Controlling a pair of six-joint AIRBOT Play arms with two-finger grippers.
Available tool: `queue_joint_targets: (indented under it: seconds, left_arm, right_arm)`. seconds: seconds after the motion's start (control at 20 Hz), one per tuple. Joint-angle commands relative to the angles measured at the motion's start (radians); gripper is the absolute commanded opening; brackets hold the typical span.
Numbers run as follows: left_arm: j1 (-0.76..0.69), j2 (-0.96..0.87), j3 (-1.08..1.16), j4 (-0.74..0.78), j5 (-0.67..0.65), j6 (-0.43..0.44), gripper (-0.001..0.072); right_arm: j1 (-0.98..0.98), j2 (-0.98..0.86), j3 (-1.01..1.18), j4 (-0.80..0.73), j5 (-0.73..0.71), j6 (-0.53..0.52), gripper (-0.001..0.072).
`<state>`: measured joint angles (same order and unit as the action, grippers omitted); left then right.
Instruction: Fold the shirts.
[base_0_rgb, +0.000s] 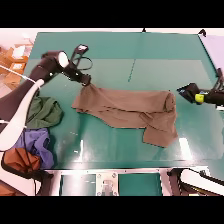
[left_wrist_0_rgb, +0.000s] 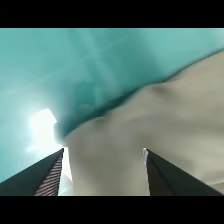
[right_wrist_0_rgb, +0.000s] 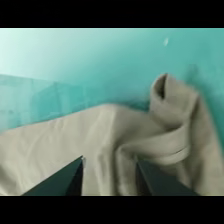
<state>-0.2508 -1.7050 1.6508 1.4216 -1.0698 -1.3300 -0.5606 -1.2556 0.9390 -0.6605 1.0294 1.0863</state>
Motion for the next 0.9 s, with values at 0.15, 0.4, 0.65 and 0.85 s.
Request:
queue_joint_targets:
  seconds: [0.15,0.4,0.65,0.85]
  left_arm:
    - [0.224,-0.017,-0.021,-0.198,-0.326,-0.001,0.0567]
    - [0.274,-0.022,-0.295,-0.336,-0.155,0.06,0.0566]
    - [0.272,-0.042,-0.371,-0.554,-0.026,0.187,0.0564]
    - [0.275,-0.071,-0.367,-0.554,-0.105,0.219,0.0027]
  right_arm:
    - [-0.138,-0.01,0.005,-0.137,0.142,0.039,0.0498]
    - [-0.048,-0.01,-0.172,-0.123,0.122,0.019,0.0498]
    - [-0.042,-0.01,-0.187,-0.122,0.105,0.021,0.0498]
    - [-0.042,-0.01,-0.187,-0.121,0.15,0.02,0.0498]
